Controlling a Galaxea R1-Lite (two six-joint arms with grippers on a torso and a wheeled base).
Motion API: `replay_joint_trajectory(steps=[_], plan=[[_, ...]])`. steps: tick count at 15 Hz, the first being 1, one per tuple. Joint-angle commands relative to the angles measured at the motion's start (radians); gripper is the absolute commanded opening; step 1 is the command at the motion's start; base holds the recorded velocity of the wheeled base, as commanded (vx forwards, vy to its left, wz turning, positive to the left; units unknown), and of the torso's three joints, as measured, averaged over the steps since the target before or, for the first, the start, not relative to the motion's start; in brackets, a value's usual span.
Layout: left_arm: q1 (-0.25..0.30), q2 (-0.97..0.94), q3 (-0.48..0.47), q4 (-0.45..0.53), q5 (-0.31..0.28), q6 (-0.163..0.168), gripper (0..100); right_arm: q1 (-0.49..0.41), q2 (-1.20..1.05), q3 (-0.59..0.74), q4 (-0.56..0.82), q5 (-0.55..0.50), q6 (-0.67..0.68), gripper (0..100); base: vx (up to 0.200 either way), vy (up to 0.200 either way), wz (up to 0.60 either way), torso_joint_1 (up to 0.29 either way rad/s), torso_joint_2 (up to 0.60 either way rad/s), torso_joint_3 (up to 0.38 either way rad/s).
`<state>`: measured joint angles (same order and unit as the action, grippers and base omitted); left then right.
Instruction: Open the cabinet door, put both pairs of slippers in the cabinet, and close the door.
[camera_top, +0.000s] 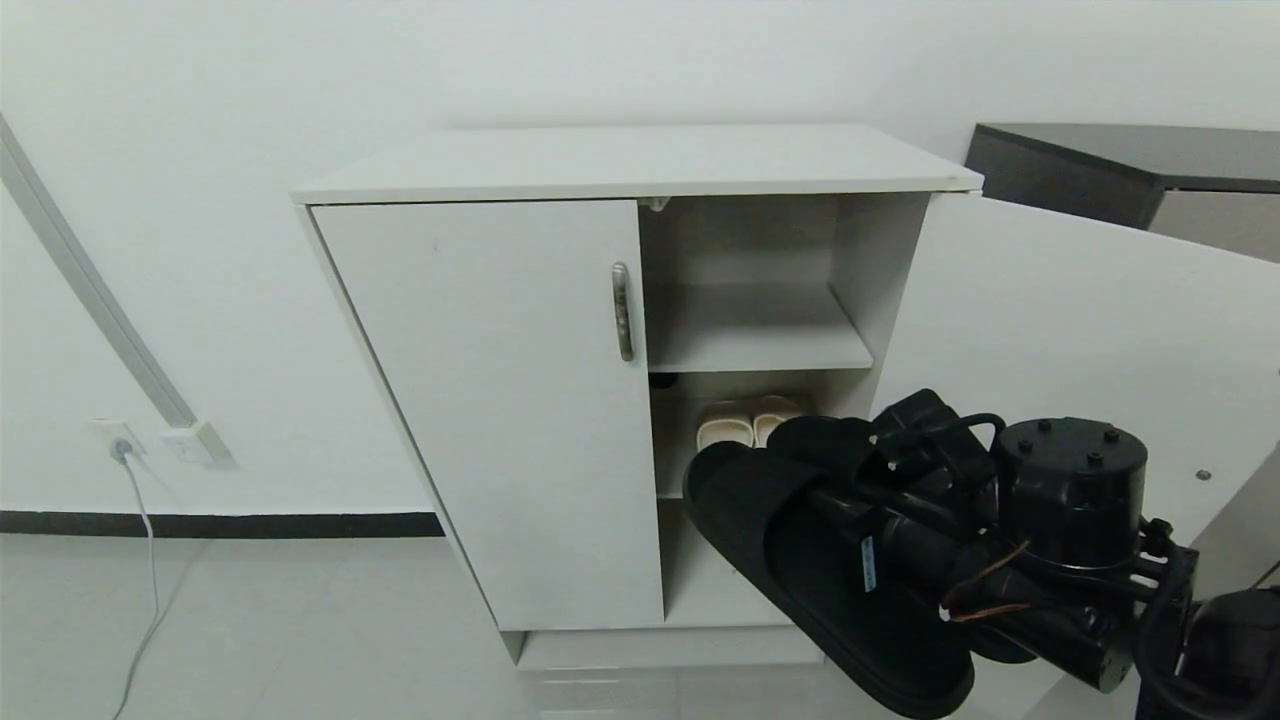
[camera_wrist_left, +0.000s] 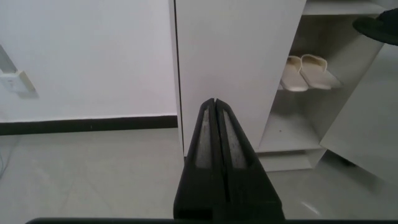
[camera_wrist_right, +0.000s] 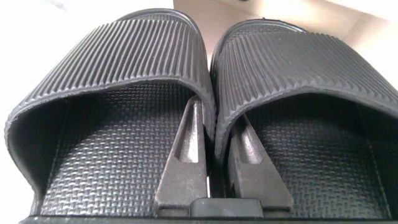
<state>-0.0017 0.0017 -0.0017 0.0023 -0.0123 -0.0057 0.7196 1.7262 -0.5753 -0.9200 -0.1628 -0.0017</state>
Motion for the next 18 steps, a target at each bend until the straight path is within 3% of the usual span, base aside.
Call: replay_joint_trajectory(steps=[1,6,18], plan=[[0.0,0.0,0.0,0.001,0.0,0.0,0,0.0,0.003,0.0,0.0,0.0,-0.001,0,0.0,0.0,0.0,-0.041,0.44,0.383],[0.0,0.0,0.0,0.001,0.0,0.0,0,0.0,0.006,0.002,0.0,0.0,-0.012,0,0.0,0.0,0.0,-0.011,0.34,0.327],[0.0,0.0,0.0,0.001,0.0,-0.002,0,0.008,0.012,0.011,0.0,0.003,-0.014,0,0.0,0.0,-0.05,-0.001,0.01,0.01]])
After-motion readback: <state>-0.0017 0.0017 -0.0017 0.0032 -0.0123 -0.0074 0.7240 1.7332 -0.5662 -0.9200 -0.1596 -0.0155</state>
